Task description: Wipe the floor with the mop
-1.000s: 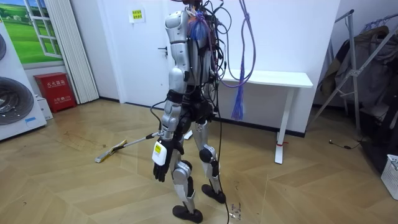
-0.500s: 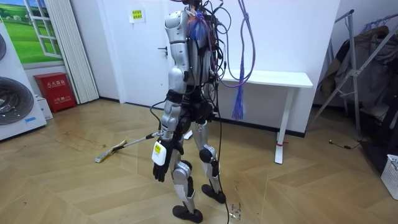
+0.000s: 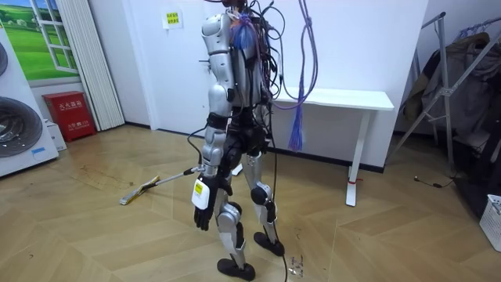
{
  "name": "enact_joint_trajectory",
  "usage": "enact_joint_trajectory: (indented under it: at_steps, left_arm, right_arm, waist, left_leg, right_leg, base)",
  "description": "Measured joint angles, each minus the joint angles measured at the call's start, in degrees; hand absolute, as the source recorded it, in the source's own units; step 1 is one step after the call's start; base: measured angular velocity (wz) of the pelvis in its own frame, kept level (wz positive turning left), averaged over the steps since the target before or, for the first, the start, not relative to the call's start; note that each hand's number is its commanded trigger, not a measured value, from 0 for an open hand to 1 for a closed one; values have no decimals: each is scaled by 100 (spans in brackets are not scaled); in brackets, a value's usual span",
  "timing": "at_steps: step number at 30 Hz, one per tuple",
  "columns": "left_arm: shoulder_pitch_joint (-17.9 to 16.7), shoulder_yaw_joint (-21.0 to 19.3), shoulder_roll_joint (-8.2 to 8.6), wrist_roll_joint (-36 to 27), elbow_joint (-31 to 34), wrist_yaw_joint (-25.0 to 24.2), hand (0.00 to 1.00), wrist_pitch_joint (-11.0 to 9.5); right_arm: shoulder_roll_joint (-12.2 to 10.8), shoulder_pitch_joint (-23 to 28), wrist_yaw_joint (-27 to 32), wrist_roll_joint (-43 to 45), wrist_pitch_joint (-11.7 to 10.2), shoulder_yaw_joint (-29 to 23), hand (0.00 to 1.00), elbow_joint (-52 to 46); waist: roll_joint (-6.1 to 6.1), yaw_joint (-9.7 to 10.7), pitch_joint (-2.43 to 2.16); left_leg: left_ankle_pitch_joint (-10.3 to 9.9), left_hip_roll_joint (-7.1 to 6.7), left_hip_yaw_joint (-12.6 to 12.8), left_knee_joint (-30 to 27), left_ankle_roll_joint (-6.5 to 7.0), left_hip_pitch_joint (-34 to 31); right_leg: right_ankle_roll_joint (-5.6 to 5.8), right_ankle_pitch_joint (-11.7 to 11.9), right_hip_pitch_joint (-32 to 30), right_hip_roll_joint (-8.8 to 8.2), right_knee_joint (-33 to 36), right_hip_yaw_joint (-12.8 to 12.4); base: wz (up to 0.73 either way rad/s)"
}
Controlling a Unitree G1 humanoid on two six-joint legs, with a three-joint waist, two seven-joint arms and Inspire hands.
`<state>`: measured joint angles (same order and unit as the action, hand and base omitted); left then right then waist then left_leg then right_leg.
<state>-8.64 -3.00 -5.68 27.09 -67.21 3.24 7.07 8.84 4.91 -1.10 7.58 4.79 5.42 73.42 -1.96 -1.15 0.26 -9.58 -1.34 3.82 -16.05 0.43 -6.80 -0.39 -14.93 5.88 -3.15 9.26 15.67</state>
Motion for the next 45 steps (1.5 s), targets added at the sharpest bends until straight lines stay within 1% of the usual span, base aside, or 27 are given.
enact_joint_trajectory:
  at_steps: [1,4,10,13,15,18,20,21,22,23,24,25,26,28,29,31,32,33,34,36,37,38,39,40,41,43,45]
  left_arm:
    - [85,28,0,0,-87,4,0,-3]
    - [369,255,-2,-14,-221,102,0,-45]
    - [807,393,-21,-281,-575,417,0,-273]
    - [953,404,-10,-319,-641,581,0,-379]
    - [1068,435,-18,-560,-730,665,0,-403]
    - [1175,429,-51,-826,-767,772,0,-379]
    - [1242,360,-55,-851,-818,792,0,-356]
    - [1286,369,-65,-863,-841,791,0,-336]
    - [1351,385,-99,-957,-845,795,0,-307]
    - [1403,480,-143,-1072,-845,793,0,-295]
    - [1422,530,-168,-1120,-846,791,0,-285]
    - [1427,585,-196,-1192,-847,787,0,-237]
    - [1393,640,-212,-1197,-833,786,0,-188]
    - [1262,787,-212,-1241,-909,763,0,-158]
    - [1200,830,-219,-1406,-939,727,0,-140]
    - [1133,831,-225,-1426,-923,632,0,-137]
    - [1161,832,-233,-1425,-915,570,0,-139]
    - [1181,846,-241,-1421,-908,535,0,-137]
    - [1200,880,-273,-1402,-865,460,0,-134]
    - [1132,885,-257,-1402,-843,352,0,-124]
    - [1090,885,-258,-1399,-809,284,0,-112]
    - [1089,885,-258,-1399,-808,229,0,-110]
    - [1094,883,-257,-1399,-808,226,0,-112]
    - [1117,870,-258,-1384,-808,228,0,-112]
    - [1132,850,-288,-1381,-805,246,0,-114]
    - [1180,828,-322,-1385,-690,312,0,-118]
    - [1175,812,-329,-1390,-527,412,0,-141]
  right_arm:
    - [-1,-55,49,-73,-5,1,100,34]
    - [8,-156,173,-301,-22,16,100,37]
    - [21,-492,305,-570,-255,136,100,358]
    - [50,-546,463,-619,-359,128,100,373]
    - [51,-633,525,-623,-367,131,100,476]
    - [35,-681,603,-602,-325,113,100,476]
    - [30,-751,639,-622,-215,6,100,488]
    - [31,-802,658,-659,-213,6,100,530]
    - [37,-934,668,-777,-210,7,100,657]
    - [63,-1112,674,-894,-140,7,100,746]
    - [78,-1231,672,-963,-113,7,100,761]
    - [119,-1365,650,-1096,-96,14,100,806]
    - [186,-1530,609,-1187,-38,80,100,945]
    - [333,-1723,475,-1274,48,191,100,1030]
    - [421,-1831,404,-1367,61,233,100,1020]
    - [541,-1978,240,-1509,88,270,100,946]
    - [614,-2066,144,-1652,84,294,100,914]
    - [634,-2076,96,-1737,81,294,100,901]
    - [634,-2047,36,-1900,77,297,100,914]
    - [631,-1890,-75,-2032,104,302,100,953]
    - [660,-1692,-151,-2128,93,305,100,969]
    - [750,-1544,-216,-2164,78,315,100,1018]
    - [816,-1507,-245,-2165,67,331,100,1083]
    - [973,-1448,-276,-2061,62,357,100,1197]
    - [1102,-1299,-226,-1991,64,411,100,1197]
    - [1112,-952,-125,-1983,157,519,100,1175]
    - [996,-701,-88,-2005,303,524,100,1164]
  waist:
    - [12,42,-3]
    - [60,84,52]
    - [78,76,68]
    - [199,96,135]
    - [221,80,142]
    - [276,66,155]
    - [293,41,167]
    - [311,12,177]
    - [315,-63,179]
    - [337,-143,183]
    - [359,-167,193]
    - [378,-279,186]
    - [364,-444,197]
    - [376,-610,214]
    - [326,-641,237]
    - [304,-657,216]
    - [285,-646,208]
    - [289,-628,203]
    - [220,-618,214]
    - [246,-606,187]
    - [258,-587,148]
    - [289,-576,89]
    - [292,-570,78]
    - [349,-550,60]
    - [400,-539,80]
    - [481,-403,54]
    - [542,-302,69]
  left_leg:
    - [1,0,-78,-72,1,-150]
    - [15,22,-152,-181,13,-520]
    - [76,80,-158,-401,41,-1271]
    - [78,92,-226,-630,50,-1703]
    - [101,66,-225,-720,89,-1958]
    - [74,30,-278,-1328,127,-2575]
    - [59,-62,-433,-1927,105,-3046]
    - [38,-74,-464,-2121,72,-3198]
    - [-7,-119,-535,-2529,-2,-3531]
    - [-107,-116,-596,-2971,-145,-3901]
    - [-130,-99,-607,-3189,-171,-4077]
    - [-163,-15,-588,-3713,-196,-4407]
    - [-182,53,-576,-4498,-209,-4684]
    - [-182,98,-610,-5274,-209,-4872]
    - [-261,112,-622,-5309,-291,-4902]
    - [-522,75,-593,-4924,-344,-4834]
    - [-718,64,-467,-4497,-270,-4744]
    - [-838,64,-404,-4316,-129,-4704]
    - [-856,59,-284,-4121,6,-4639]
    - [-859,118,-83,-3828,40,-4378]
    - [-871,81,14,-3575,65,-4152]
    - [-910,38,135,-3325,197,-3927]
    - [-912,36,248,-3215,288,-3826]
    - [-930,11,379,-3127,478,-3708]
    - [-1019,-71,390,-3205,595,-3652]
    - [-1234,-150,355,-3333,702,-3566]
    - [-1359,-144,353,-3355,748,-3465]
  right_leg:
    - [-1,0,-126,6,66,54]
    - [-26,14,-470,26,176,168]
    - [-38,21,-1240,32,508,194]
    - [-39,15,-1707,12,833,219]
    - [-54,-80,-2068,-62,1168,187]
    - [-86,-366,-2793,-200,2112,74]
    - [-185,-654,-3324,-286,2901,-183]
    - [-219,-728,-3458,-281,3090,-244]
    - [-236,-939,-3735,-278,3463,-363]
    - [-264,-1192,-4047,-282,3911,-388]
    - [-310,-1300,-4209,-309,4154,-397]
    - [-454,-1485,-4472,-388,4597,-310]
    - [-474,-1702,-4614,-438,5032,-302]
    - [-508,-1894,-4719,-475,5502,-322]
    - [-502,-1941,-4780,-475,5633,-353]
    - [-471,-1956,-4931,-462,5658,-430]
    - [-423,-1965,-5037,-466,5623,-483]
    - [-385,-1942,-5075,-458,5592,-506]
    - [-296,-1818,-5071,-405,5467,-647]
    - [-225,-1687,-4777,-236,5097,-857]
    - [-144,-1636,-4548,-200,4822,-999]
    - [-72,-1518,-4363,-158,4559,-1174]
    - [-53,-1411,-4296,-178,4484,-1266]
    - [23,-1300,-4317,-191,4595,-1376]
    - [58,-987,-4595,-225,5174,-1463]
    - [90,-517,-5081,-242,5963,-1605]
    - [96,-530,-5503,-171,5788,-1604]
  base:
    - [27]
    - [17]
    - [2]
    - [3]
    - [0]
    - [14]
    - [23]
    - [23]
    - [16]
    - [16]
    - [12]
    - [-11]
    - [-23]
    - [-30]
    - [-15]
    - [9]
    - [29]
    - [44]
    - [46]
    - [39]
    - [28]
    - [20]
    - [-3]
    - [-26]
    - [-26]
    - [-2]
    - [4]
